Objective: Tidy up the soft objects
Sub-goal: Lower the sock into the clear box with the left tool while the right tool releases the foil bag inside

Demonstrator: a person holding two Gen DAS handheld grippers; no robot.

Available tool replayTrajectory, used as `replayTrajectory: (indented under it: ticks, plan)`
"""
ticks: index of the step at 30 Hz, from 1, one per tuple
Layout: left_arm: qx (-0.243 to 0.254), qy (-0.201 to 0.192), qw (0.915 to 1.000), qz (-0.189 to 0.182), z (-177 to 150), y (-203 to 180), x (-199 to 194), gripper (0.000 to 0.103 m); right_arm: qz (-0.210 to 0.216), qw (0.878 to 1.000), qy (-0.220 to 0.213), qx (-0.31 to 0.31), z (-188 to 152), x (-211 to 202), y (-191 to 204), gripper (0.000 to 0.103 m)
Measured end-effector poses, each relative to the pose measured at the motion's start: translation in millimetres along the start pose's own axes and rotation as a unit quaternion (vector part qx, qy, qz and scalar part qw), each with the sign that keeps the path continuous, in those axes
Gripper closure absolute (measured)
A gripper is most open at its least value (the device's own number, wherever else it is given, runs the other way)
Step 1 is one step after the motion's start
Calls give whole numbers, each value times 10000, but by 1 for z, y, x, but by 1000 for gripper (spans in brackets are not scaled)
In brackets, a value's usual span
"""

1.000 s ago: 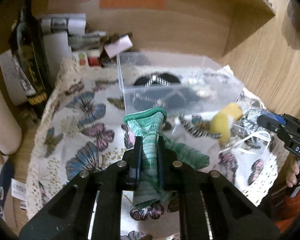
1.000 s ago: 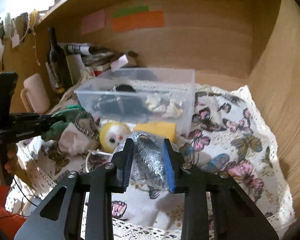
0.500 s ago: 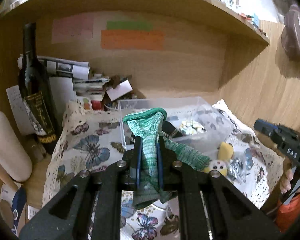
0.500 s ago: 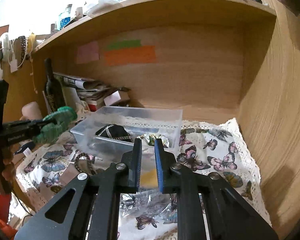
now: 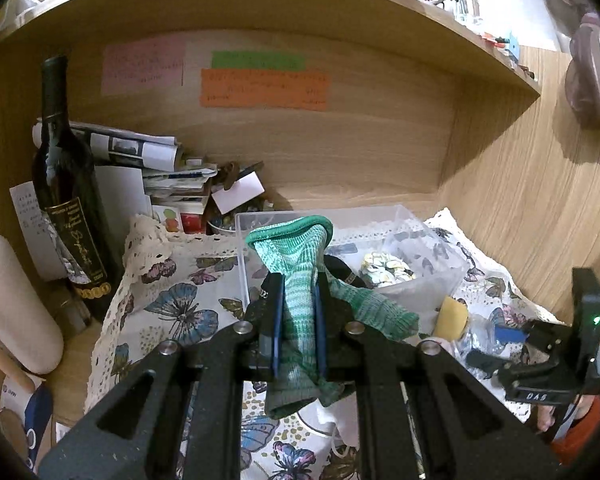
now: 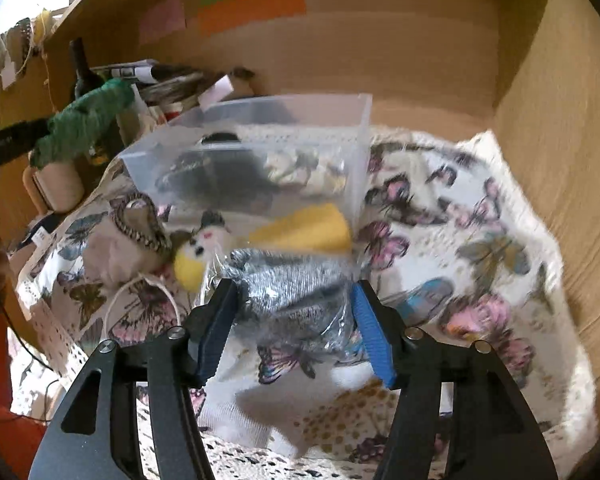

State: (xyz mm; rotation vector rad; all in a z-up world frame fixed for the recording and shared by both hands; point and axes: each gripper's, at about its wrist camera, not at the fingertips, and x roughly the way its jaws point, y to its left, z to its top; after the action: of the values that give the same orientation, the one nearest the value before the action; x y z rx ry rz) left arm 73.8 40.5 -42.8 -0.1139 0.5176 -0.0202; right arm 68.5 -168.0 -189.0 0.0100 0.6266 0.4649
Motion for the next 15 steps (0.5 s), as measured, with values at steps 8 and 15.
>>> replayTrajectory:
  ticks: [8, 15]
  plan:
    - [19, -115, 9999, 17, 7, -1, 1, 90, 7, 9994, -332, 50, 1, -13, -1, 73]
    - [34, -207, 9998, 35, 16, 0, 5, 90, -216, 9951, -963, -34, 26, -41, 1, 73]
